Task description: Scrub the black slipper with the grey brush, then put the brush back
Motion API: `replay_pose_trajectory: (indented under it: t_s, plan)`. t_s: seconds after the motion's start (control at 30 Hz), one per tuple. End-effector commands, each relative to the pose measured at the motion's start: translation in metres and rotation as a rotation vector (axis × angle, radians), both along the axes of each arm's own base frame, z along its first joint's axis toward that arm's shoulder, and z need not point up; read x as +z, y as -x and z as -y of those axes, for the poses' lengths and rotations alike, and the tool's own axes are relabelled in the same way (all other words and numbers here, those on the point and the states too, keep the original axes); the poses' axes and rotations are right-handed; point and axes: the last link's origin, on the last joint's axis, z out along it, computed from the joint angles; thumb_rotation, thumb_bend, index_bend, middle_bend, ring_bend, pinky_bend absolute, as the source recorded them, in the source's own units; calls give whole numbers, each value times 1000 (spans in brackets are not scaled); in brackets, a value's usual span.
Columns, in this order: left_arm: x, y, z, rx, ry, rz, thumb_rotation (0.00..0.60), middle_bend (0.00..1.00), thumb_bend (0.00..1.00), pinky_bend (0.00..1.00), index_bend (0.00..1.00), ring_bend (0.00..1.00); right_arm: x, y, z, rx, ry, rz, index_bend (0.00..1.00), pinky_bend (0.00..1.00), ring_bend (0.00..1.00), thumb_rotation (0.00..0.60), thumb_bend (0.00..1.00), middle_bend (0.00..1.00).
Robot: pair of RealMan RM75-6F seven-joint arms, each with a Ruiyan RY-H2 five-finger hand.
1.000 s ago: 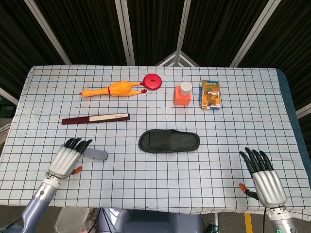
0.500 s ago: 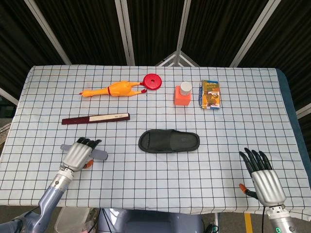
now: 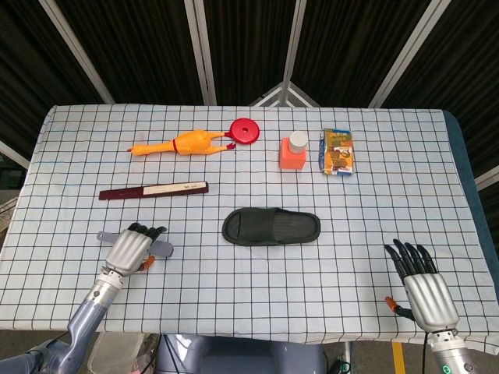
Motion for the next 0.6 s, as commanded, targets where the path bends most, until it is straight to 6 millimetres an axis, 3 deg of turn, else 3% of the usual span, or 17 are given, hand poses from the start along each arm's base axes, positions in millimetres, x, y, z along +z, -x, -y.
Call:
replay_pose_trajectory:
  t_s: [0.03, 0.6]
  plan:
    - [0, -2, 1, -4, 1, -5, 600, 383, 336, 277, 223, 352, 1, 1, 0, -5, 0, 4, 0, 0, 0, 600, 258, 0]
    - [-5, 0, -1, -12, 1, -38, 600, 460, 387, 350, 283, 417, 11, 2, -5, -11, 16, 14, 0, 0, 0, 600, 258, 0]
